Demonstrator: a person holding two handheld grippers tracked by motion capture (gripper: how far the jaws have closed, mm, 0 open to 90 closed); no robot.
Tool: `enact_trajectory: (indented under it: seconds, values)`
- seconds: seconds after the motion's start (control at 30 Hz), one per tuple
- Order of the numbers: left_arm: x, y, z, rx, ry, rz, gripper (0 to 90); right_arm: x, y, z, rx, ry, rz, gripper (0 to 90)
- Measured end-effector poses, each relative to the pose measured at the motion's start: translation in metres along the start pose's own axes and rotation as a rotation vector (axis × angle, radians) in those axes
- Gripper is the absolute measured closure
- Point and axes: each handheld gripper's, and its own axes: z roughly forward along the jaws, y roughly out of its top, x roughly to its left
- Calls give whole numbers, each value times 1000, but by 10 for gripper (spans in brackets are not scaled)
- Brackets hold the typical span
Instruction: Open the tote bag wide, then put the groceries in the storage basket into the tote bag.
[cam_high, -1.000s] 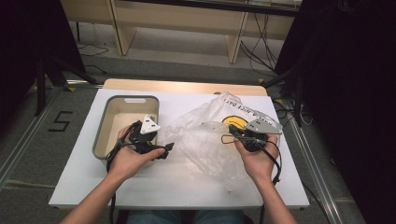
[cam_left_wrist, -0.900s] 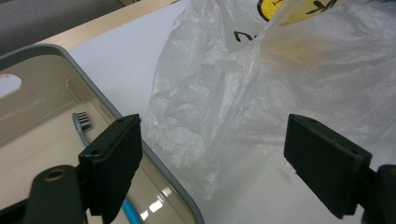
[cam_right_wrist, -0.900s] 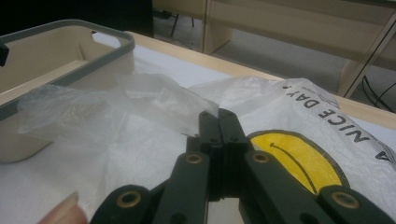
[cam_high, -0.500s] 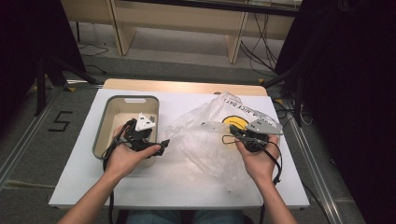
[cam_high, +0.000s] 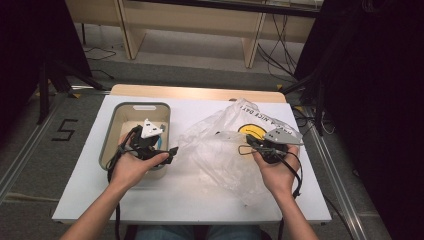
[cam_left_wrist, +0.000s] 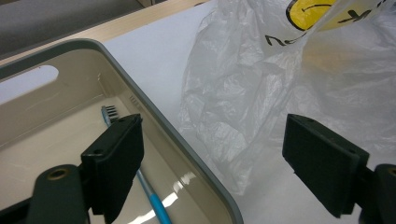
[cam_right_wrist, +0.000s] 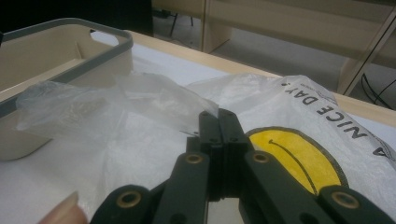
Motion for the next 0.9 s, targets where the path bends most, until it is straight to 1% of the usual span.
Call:
enact_trajectory:
  seconds: [0.23, 0.33, 0.37, 0.47, 0.5, 0.53, 0.57, 0.6, 0.63, 0.67, 0.73, 0.77, 0.8, 0.83, 0.87, 0.9]
  values:
    - [6, 1, -2, -4, 9, -21, 212, 0, 0, 0, 1, -1, 0, 900]
    - [12, 2, -3, -3, 20, -45, 220, 0, 0, 0, 2, 1, 2, 900]
    - [12, 2, -3, -3, 20, -45, 221, 0, 0, 0, 2, 1, 2, 900]
    - [22, 5, -2, 11, 51, -66, 232, 0, 0, 0, 1, 1, 3, 900]
    - [22, 5, -2, 11, 51, -66, 238, 0, -1, 0, 4, 0, 1, 900]
    - [28, 6, -1, 19, 68, -77, 243, 0, -2, 0, 6, 1, 0, 900]
    - [28, 6, -1, 19, 68, -77, 250, 0, -2, 0, 6, 1, 0, 900]
    - [34, 7, 2, 37, 85, -84, 256, 1, -2, 0, 8, 2, 4, 900]
    - [34, 7, 2, 37, 85, -84, 262, 1, -3, 0, 8, 2, 1, 900]
    - [39, 7, 7, 50, 96, -99, 269, 1, -3, 0, 10, 2, 0, 900]
    - [44, 7, 12, 70, 103, -110, 276, 1, -2, 0, 9, 1, -1, 900]
    - [44, 7, 12, 70, 103, -110, 281, 0, -2, 0, 10, 0, 2, 900]
    - [50, 7, 18, 94, 112, -120, 289, 0, -3, 0, 10, 1, 1, 900]
    - [50, 7, 18, 94, 112, -120, 295, 0, -3, 0, 9, 1, 0, 900]
    - [55, 8, 25, 121, 120, -131, 301, 0, -3, 0, 12, 0, 1, 900]
    - [55, 8, 25, 121, 120, -131, 304, 0, -3, 0, 12, 0, 1, 900]
